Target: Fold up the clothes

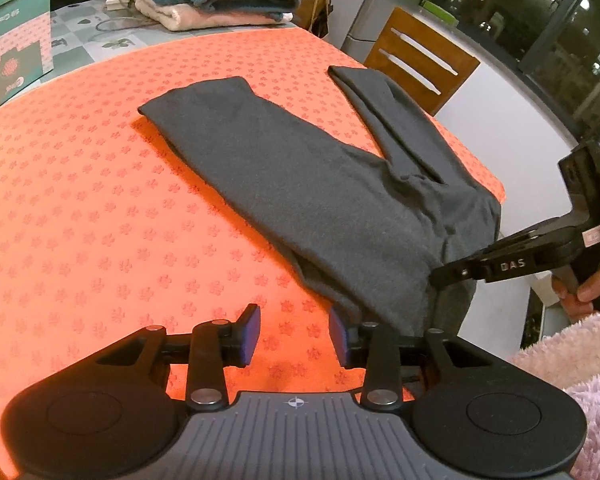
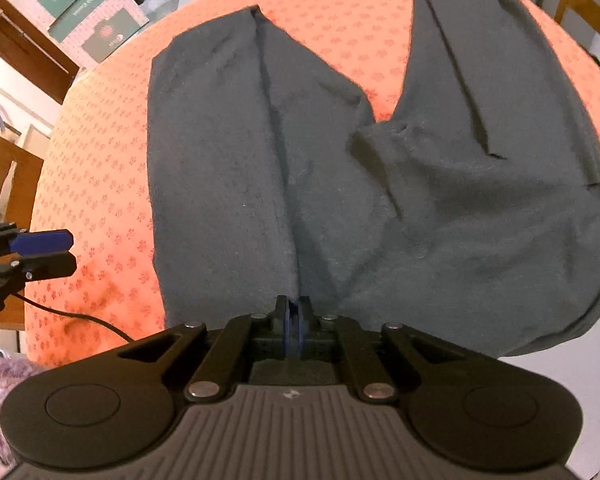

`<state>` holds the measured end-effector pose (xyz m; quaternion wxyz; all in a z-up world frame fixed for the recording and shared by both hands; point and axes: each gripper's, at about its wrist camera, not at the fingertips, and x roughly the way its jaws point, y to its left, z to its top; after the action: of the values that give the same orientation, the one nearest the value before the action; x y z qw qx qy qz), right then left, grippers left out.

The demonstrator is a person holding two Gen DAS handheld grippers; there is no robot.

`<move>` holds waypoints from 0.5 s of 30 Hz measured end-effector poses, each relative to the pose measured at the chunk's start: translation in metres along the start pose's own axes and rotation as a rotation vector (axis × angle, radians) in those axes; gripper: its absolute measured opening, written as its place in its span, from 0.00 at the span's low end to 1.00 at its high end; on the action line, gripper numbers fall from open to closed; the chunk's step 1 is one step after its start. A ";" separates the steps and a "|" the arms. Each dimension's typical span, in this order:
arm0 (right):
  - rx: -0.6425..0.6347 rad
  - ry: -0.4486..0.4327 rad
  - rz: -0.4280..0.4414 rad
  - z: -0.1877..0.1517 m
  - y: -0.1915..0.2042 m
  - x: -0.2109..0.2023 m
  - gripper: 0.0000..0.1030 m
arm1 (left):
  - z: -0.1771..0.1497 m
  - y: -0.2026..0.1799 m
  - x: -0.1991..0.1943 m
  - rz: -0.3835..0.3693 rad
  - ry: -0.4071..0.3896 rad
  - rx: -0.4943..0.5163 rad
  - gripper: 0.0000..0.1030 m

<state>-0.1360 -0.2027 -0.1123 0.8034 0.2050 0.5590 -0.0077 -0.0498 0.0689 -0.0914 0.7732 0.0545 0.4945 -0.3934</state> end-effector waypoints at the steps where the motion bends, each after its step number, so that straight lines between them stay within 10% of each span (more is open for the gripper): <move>1: -0.002 -0.011 0.003 -0.001 -0.002 -0.007 0.10 | -0.001 0.000 0.000 0.002 0.001 -0.006 0.40; 4: -0.017 -0.058 -0.006 -0.004 -0.012 -0.030 0.26 | -0.007 -0.003 0.003 0.012 0.008 -0.014 0.40; 15: -0.001 -0.127 -0.170 -0.038 -0.117 -0.084 0.32 | -0.034 -0.049 0.017 0.012 0.051 -0.051 0.44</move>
<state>-0.2300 -0.3151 -0.0849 0.8336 0.1556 0.5225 -0.0884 -0.1036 0.0419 -0.1075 0.7639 0.0476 0.5235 -0.3743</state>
